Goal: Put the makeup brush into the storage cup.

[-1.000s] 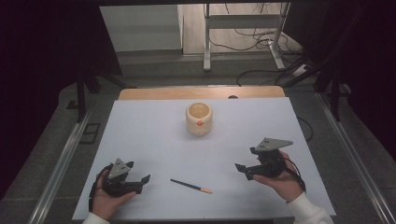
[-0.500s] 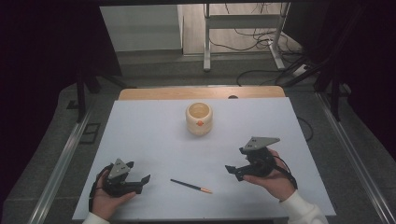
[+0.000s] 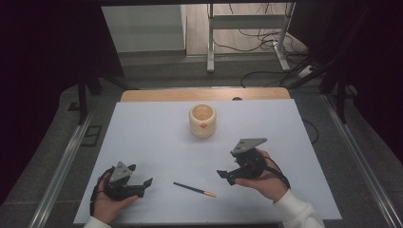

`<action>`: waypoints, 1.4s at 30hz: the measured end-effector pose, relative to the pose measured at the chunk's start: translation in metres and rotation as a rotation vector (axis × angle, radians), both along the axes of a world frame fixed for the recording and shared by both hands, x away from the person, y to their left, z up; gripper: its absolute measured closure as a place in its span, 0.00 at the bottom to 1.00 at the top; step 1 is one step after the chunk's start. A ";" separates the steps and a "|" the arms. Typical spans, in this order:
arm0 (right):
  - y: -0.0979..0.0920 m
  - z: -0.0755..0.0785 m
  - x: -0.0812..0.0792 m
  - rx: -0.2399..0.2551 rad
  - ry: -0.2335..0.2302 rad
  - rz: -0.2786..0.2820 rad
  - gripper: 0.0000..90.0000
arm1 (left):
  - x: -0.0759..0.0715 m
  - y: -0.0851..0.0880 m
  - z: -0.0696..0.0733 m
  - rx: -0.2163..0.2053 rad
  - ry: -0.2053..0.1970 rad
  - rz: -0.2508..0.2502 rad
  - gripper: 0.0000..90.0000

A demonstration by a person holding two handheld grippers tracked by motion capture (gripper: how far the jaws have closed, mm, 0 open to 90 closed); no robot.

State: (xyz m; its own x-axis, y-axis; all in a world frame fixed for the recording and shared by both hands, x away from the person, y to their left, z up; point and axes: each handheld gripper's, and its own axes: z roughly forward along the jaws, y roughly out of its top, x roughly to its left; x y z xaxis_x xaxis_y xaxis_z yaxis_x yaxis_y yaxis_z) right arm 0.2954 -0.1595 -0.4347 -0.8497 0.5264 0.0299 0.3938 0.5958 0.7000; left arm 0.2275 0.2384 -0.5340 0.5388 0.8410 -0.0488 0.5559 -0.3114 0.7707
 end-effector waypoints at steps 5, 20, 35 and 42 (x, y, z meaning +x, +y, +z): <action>0.008 0.000 0.000 -0.007 0.006 0.016 0.19 | 0.000 0.000 0.000 0.001 0.000 0.000 0.18; 0.030 -0.002 0.001 -0.017 0.033 0.068 0.19 | 0.000 0.000 0.000 0.003 -0.003 -0.003 0.18; 0.054 -0.008 -0.003 -0.053 0.073 0.118 0.19 | 0.000 0.000 0.001 0.003 -0.005 -0.006 0.18; 0.062 -0.016 -0.003 -0.092 0.092 0.135 0.19 | -0.001 0.000 0.001 0.004 -0.006 -0.007 0.18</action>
State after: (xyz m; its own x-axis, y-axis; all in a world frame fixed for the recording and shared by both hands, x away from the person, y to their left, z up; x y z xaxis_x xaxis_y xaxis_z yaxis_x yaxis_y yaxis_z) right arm 0.2927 -0.0971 -0.4503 -0.9089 0.4115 0.0681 0.3657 0.7076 0.6046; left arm 0.2269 0.2382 -0.5335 0.5450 0.8374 -0.0424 0.5493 -0.3183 0.7726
